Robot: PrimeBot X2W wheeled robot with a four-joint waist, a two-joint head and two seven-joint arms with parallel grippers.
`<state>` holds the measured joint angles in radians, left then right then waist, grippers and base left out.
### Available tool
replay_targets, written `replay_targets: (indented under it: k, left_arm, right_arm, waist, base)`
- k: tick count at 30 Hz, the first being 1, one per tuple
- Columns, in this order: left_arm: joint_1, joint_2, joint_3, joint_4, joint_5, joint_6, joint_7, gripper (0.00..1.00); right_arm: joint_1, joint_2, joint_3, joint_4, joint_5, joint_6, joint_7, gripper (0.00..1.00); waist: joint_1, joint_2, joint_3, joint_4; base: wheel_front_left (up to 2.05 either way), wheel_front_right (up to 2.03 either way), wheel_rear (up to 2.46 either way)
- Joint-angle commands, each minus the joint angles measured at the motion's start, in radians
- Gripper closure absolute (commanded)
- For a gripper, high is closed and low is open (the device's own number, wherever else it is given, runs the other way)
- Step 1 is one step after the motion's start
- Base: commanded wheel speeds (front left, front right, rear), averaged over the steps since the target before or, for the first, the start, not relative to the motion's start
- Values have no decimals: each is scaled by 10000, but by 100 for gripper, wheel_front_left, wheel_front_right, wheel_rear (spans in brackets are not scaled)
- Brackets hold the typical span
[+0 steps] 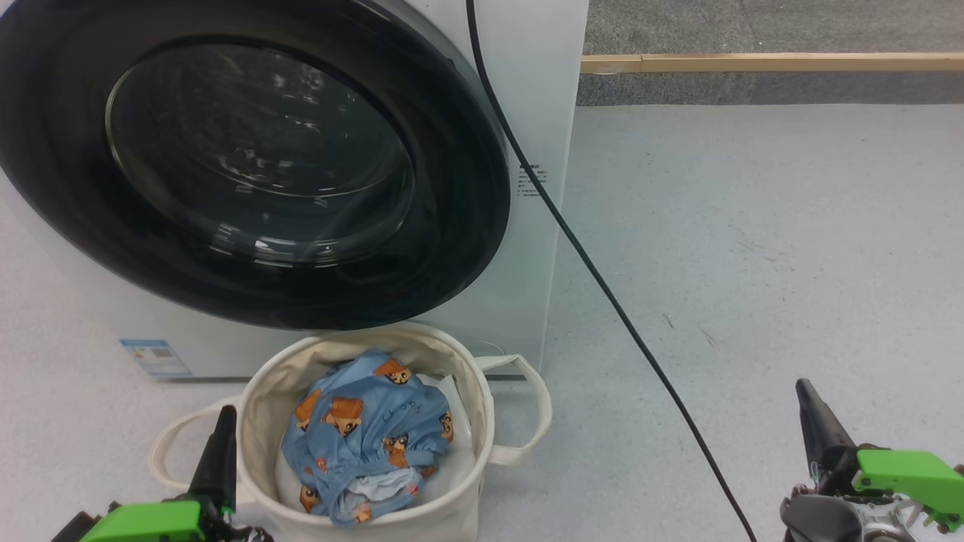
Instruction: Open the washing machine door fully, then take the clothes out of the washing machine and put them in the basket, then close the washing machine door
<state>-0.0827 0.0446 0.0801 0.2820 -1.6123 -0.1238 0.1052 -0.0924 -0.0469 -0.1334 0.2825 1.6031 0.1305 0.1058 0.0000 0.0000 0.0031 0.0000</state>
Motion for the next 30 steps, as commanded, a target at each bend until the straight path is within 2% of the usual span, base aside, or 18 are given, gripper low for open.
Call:
replay_targets:
  k: [1,30]
  left_arm:
    - [-252,56,334,-371,34,-69,78,100]
    - [-252,56,334,-371,34,-69,78,100]
  right_arm:
    - [-155,-33,200,-378,58,2,71,100]
    - [-155,-33,200,-378,59,2,71,100]
  waist:
    - [0,0,0,0]
    - [0,0,0,0]
  base:
    - [0,0,0]
    - [0,0,0]
